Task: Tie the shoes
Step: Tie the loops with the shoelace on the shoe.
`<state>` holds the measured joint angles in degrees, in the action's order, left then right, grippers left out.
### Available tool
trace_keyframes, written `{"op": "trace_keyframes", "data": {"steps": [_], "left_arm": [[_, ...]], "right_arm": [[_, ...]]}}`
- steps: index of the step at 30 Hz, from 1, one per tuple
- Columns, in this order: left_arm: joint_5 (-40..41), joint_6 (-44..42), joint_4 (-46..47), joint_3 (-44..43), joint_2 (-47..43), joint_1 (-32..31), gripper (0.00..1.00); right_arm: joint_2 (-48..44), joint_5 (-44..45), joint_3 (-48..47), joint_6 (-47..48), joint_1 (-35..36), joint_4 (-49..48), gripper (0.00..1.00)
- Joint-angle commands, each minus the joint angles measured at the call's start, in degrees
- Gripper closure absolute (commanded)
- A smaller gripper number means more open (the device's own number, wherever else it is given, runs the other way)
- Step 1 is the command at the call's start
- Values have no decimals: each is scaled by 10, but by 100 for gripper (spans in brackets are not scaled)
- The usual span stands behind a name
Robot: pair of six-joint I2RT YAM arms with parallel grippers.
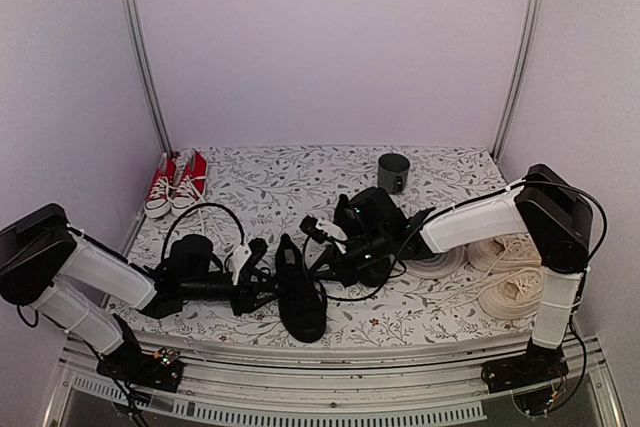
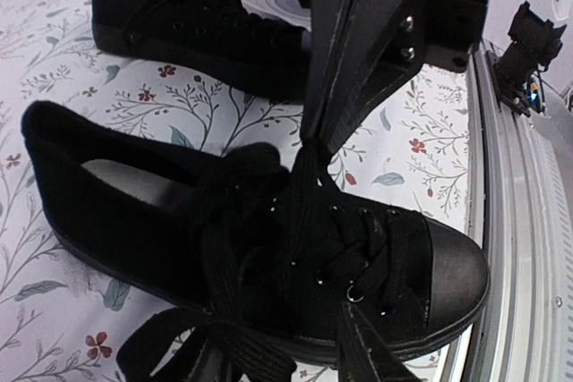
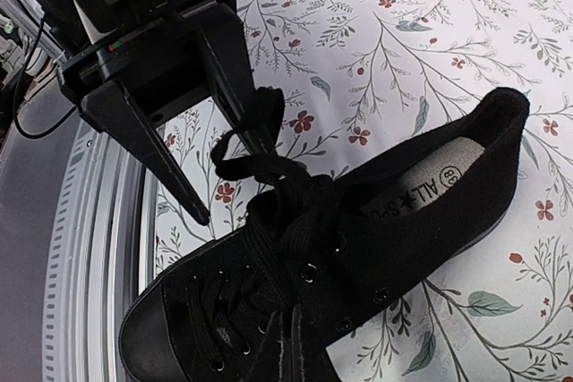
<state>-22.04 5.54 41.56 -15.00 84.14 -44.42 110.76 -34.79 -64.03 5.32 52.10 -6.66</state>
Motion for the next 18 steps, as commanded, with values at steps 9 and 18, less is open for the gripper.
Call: {"op": "trace_keyframes", "data": {"steps": [9,18], "left_arm": [[90,-36,-102,-5,-154,-71,43],[168,-78,-176,-25,-267,-52,35]], "right_arm": [[2,-1,0,-1,-1,-6,99],[5,-8,2,-1,-1,-6,99]]}}
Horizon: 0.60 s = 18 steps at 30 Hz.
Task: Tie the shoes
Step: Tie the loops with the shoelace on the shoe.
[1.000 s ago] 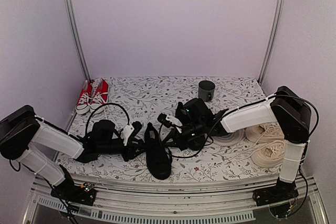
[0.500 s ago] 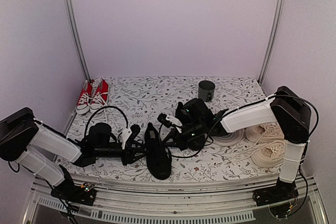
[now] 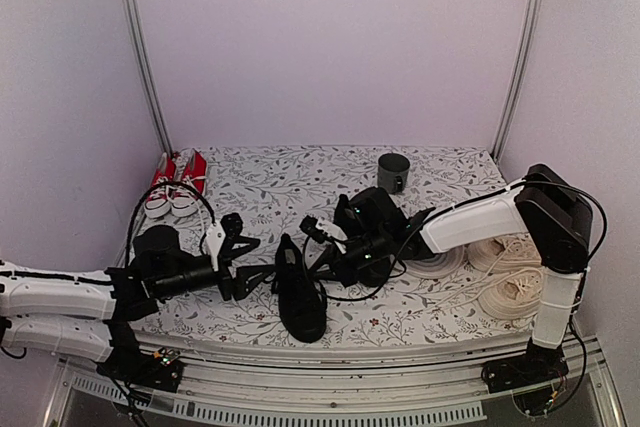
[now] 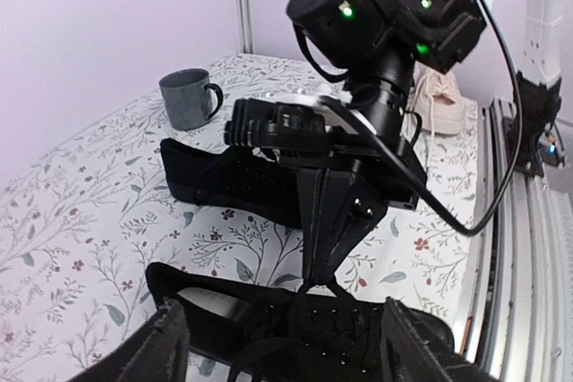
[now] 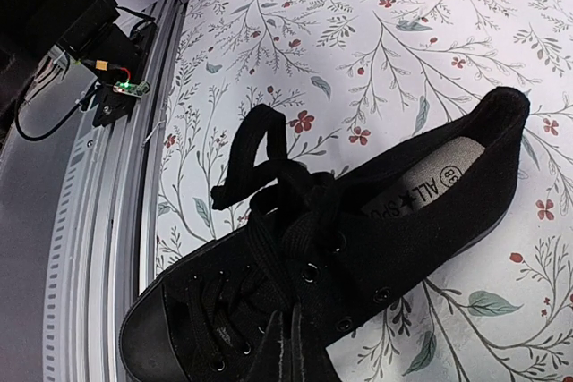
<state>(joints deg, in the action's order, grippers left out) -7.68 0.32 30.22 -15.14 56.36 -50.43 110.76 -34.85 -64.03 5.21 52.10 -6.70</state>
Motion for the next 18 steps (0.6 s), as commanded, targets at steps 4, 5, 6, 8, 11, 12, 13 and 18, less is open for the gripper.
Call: {"op": "trace_keyframes", "data": {"steps": [4,5,6,8,11,12,13,18], "left_arm": [[-81,-36,-87,-47,96,-27,60],[-91,-27,-90,-53,124,-38,66],[-103,-17,-88,-58,148,-45,71],[-123,-5,-58,-58,177,-53,75],[-113,-6,-30,-69,211,-57,74],[-102,-8,-39,-80,225,-57,74],[-88,-9,-51,-90,240,-56,74],[-47,8,-59,-90,273,-34,81]], "right_arm": [[7,-6,3,1,-1,-3,99],[7,-6,4,-1,-1,-4,99],[6,-6,5,-2,-1,-3,99],[5,-5,8,-4,-1,-4,99],[5,-3,11,-5,-1,-4,99],[4,-2,11,-5,-1,-4,99],[4,0,13,-4,-1,-4,99],[3,2,17,-8,-1,-8,99]]}}
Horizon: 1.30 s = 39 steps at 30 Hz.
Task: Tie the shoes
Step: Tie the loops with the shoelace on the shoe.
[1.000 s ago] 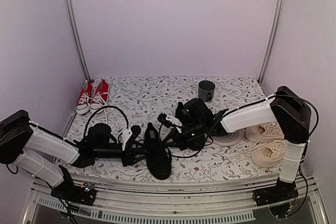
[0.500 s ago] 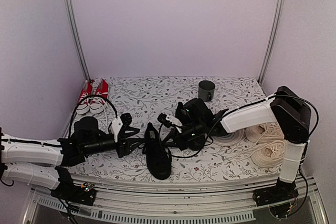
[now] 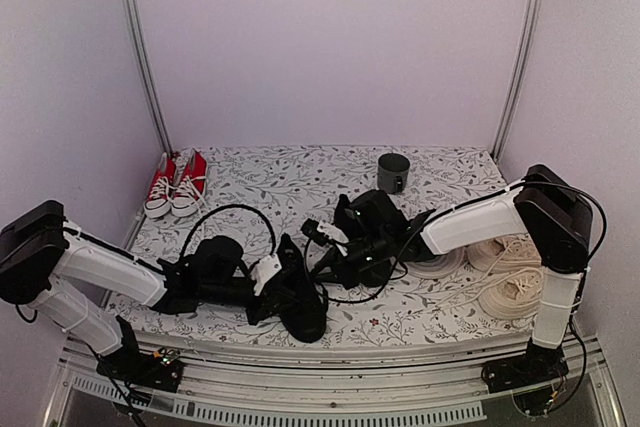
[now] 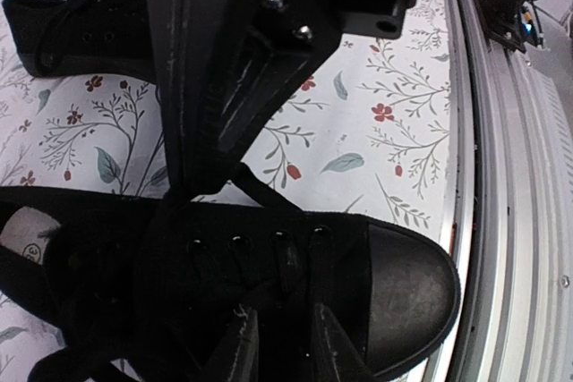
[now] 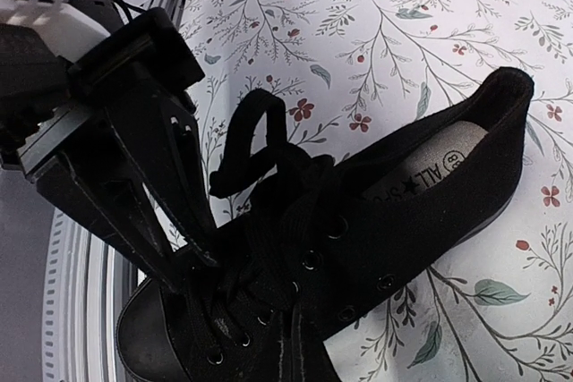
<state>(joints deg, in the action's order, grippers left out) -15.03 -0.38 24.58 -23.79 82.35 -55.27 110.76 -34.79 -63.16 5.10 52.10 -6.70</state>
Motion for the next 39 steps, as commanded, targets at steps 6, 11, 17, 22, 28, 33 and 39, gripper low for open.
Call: {"op": "trace_keyframes", "data": {"steps": [6,11,17,22,28,33,39], "left_arm": [[46,16,-30,3,-2,24,85],[88,23,-60,3,-17,26,87],[104,25,-56,10,-28,34,77],[98,13,-52,-11,5,41,75],[91,11,-39,-34,35,45,80],[77,23,-36,-28,32,45,94],[47,72,-104,-27,0,45,100]], "right_arm": [[-1,3,9,-7,-1,-5,99],[-8,3,10,-7,-1,-9,99],[-9,2,8,-8,-1,-10,99],[-10,-1,13,-10,-2,-11,99],[-10,-6,19,-20,-1,-23,99],[-9,-7,22,-22,-1,-28,99],[-18,6,32,-25,-3,-27,99]]}}
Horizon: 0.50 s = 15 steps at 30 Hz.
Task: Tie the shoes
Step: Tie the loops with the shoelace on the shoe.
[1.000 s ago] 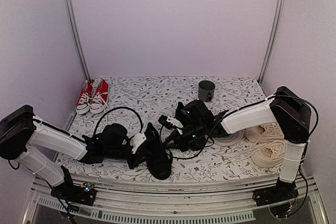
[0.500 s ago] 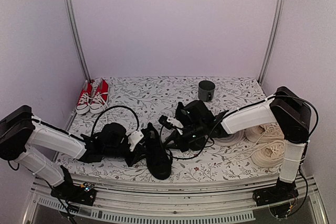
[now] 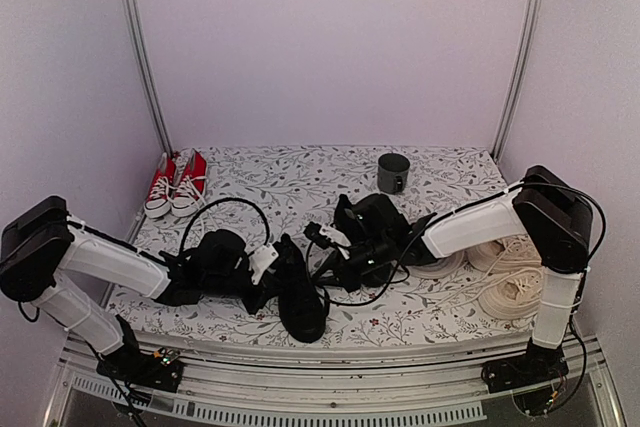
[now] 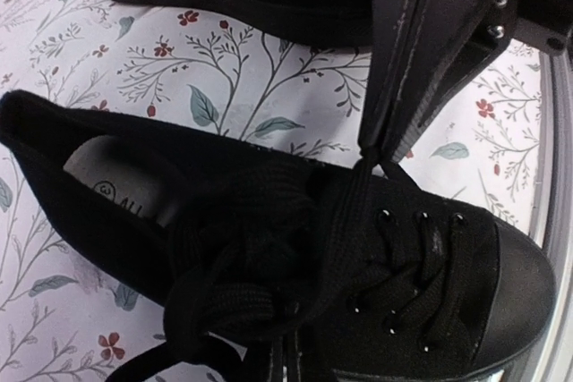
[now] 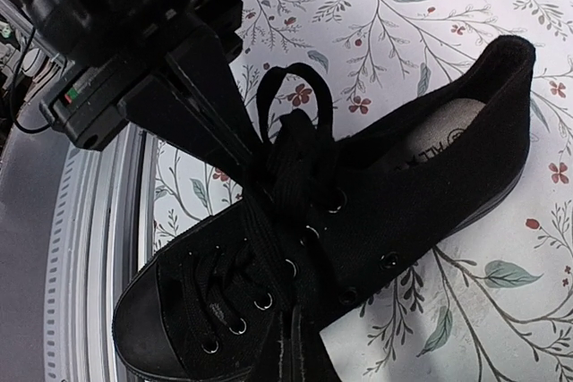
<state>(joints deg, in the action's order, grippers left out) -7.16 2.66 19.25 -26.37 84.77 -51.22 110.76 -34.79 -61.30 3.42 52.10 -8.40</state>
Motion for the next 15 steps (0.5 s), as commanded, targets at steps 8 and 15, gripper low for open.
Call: {"op": "trace_keyframes", "data": {"steps": [8,15], "left_arm": [[-75,122,-98,35,-71,-2,100],[-75,121,-112,30,-55,-2,100]], "right_arm": [[-30,17,28,-15,-15,-13,99],[-54,26,45,-18,-30,-13,99]]}}
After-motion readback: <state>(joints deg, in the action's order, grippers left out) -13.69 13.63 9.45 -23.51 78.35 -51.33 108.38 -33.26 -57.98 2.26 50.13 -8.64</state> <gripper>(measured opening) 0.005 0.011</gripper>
